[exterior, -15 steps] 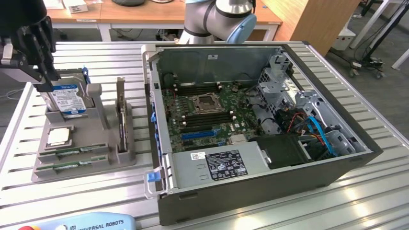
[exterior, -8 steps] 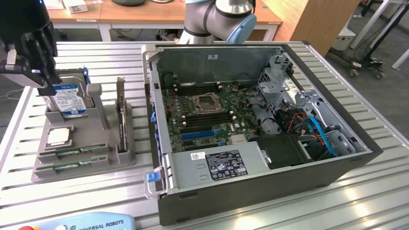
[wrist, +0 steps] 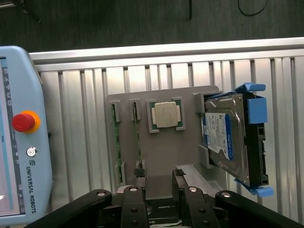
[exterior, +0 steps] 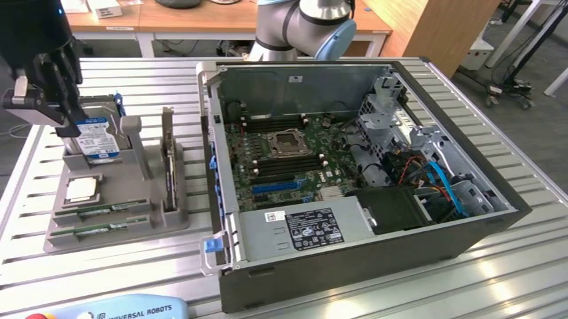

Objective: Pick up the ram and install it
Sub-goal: 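Pick up the ram and move it above insertion slot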

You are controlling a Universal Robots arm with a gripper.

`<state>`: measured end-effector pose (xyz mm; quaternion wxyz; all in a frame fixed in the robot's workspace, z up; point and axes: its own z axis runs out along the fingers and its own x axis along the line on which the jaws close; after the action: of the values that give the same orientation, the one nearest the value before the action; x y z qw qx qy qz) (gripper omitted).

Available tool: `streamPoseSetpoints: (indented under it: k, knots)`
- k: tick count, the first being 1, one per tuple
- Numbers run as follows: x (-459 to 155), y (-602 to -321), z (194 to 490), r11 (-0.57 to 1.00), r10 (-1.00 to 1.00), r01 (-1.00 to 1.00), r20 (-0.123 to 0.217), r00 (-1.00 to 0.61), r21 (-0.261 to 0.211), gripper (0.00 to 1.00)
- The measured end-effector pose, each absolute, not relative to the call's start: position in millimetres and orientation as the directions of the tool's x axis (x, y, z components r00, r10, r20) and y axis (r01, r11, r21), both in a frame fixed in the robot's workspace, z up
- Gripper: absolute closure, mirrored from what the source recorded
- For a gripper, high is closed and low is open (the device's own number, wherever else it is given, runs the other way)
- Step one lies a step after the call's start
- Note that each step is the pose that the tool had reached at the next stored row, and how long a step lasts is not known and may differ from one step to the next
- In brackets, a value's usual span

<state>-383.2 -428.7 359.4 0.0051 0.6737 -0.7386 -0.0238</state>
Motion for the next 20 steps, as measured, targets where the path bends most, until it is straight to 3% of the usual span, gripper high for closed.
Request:
streamPoseSetpoints:
  k: [20]
  knots:
    - [-383,-429,340,0.091,-0.995,-0.995,-0.025,-0.092,0.042,0.64]
